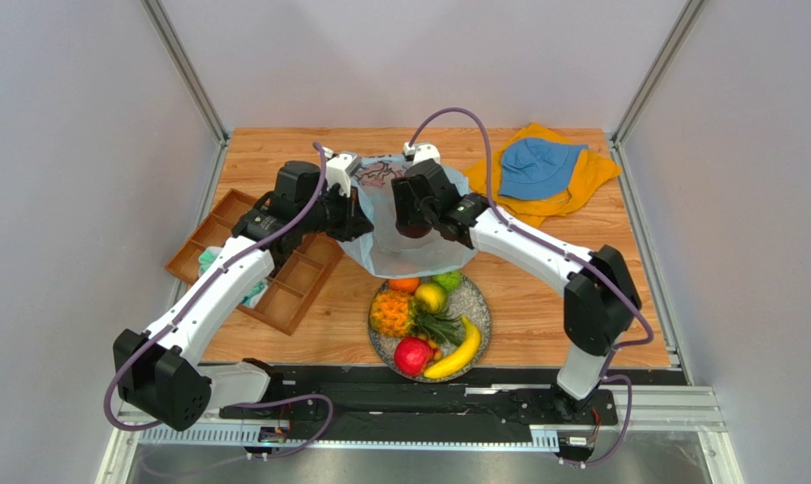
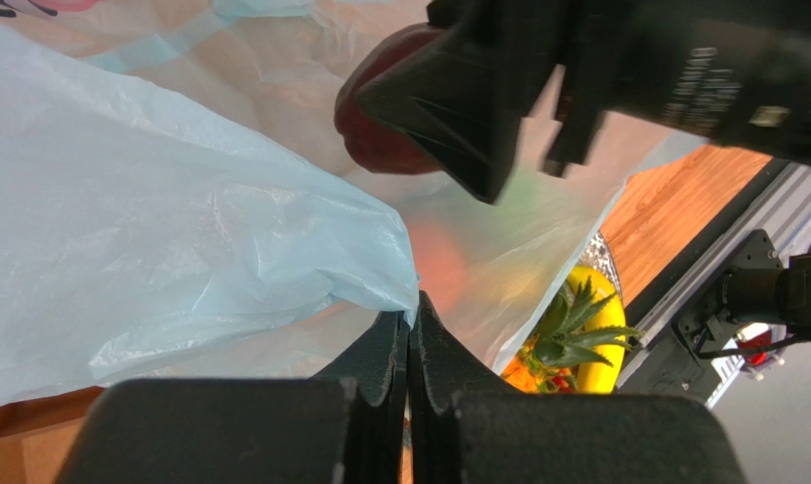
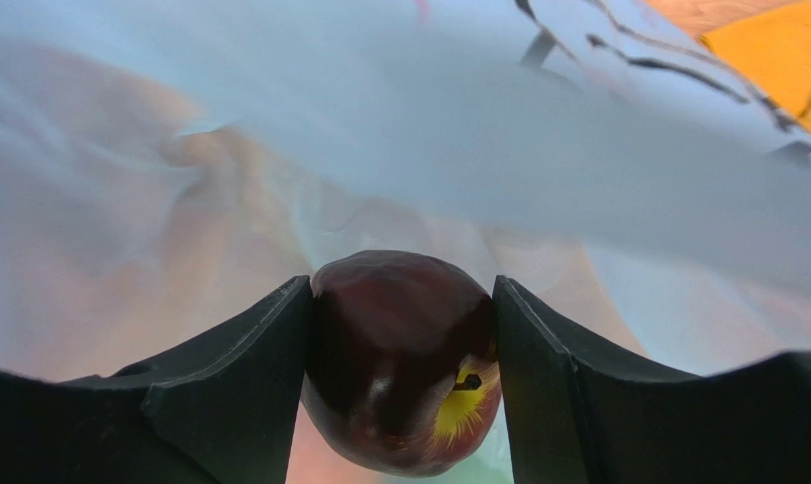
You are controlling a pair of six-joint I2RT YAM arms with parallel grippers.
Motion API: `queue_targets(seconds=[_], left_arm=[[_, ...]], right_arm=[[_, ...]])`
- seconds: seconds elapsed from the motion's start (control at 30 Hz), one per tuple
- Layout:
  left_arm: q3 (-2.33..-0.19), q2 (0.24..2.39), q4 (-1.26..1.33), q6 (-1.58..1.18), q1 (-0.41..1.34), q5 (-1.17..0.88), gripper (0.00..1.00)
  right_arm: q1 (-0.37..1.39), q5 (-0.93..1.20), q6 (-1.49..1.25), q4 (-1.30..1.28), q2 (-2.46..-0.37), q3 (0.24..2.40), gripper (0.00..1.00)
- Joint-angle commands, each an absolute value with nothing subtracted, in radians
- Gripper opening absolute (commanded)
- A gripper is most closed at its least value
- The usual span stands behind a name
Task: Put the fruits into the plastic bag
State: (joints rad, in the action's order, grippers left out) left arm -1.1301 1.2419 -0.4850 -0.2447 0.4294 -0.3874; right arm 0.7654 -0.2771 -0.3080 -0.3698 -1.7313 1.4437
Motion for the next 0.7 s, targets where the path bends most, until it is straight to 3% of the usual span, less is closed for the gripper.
queue_targets(seconds=[0.0,0.23,0.33,0.37,0.47,0.67], left_arm=[[-1.149,1.218,-0.46,-0.236,0.425,-0.402,0.0],[-1.152,1.23,-0.469,-0.235,0.423,-0.396,0.0],[-1.154,1.236,-0.472,-0.236,0.423,-0.396,0.0],[-1.154,1.239,-0.474,-0.236,0.423,-0.397,0.0],[-1.157,1.246,-0.476,-0.236,0.423,-0.399,0.0],[-1.157,1.252,-0.477,-0.238,0.423,-0.403,0.0]], right_arm=[[0.753,-0.411,-0.252,-0.348,-1.813,1.558,0.16],[0.703,-0.361,-0.259,-0.402,-1.943,1.649,0.24],[0.696,-0.357,-0.265,-0.428,-1.97,1.664,0.43],[0.695,-0.351,-0.264,-0.434,-1.973,1.666,0.59],[0.696,-0.327,-0.256,-0.445,-1.977,1.674,0.75],[0.696,-0.325,-0.242,-0.451,-1.98,1.684,0.82]])
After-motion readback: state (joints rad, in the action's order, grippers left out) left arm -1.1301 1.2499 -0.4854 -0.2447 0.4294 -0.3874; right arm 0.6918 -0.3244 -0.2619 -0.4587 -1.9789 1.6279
